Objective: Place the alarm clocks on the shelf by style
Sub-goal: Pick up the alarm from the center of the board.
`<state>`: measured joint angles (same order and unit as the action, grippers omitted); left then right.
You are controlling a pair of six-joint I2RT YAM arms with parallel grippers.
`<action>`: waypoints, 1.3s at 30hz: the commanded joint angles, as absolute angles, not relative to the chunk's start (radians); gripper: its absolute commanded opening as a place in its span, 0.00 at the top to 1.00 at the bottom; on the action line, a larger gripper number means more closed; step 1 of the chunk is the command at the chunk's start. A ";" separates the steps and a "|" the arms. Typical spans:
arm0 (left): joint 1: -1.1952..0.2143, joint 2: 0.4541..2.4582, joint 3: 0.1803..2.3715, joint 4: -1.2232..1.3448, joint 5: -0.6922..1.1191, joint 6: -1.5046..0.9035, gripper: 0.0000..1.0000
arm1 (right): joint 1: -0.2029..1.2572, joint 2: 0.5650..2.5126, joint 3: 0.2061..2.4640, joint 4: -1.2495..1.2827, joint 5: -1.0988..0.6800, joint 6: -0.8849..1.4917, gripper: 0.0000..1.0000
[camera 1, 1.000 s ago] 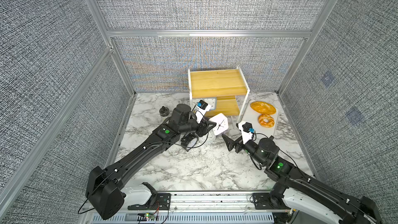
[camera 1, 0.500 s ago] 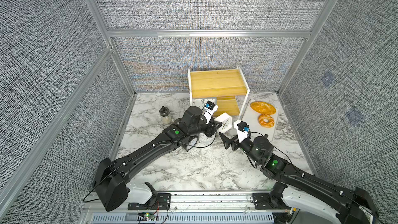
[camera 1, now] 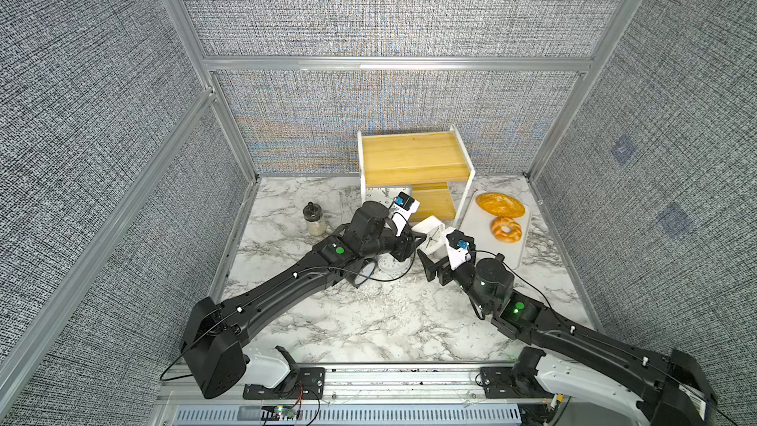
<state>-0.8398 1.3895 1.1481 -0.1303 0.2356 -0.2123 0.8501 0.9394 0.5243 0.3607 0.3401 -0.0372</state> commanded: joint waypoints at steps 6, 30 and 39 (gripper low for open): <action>-0.841 1.385 1.159 -0.106 0.299 -0.198 1.00 | 0.853 0.950 0.538 0.347 0.370 -0.057 0.01; -0.842 1.408 1.189 -0.161 0.353 -0.171 0.89 | 0.855 0.976 0.558 0.331 0.339 -0.077 0.34; -0.841 1.319 1.111 -0.101 0.228 -0.169 0.43 | 0.853 0.967 0.511 0.405 0.342 -0.060 0.35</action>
<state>-0.8448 1.3506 1.1297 -0.1650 0.3012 -0.1806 0.8551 0.9710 0.5240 0.3626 0.3328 -0.0662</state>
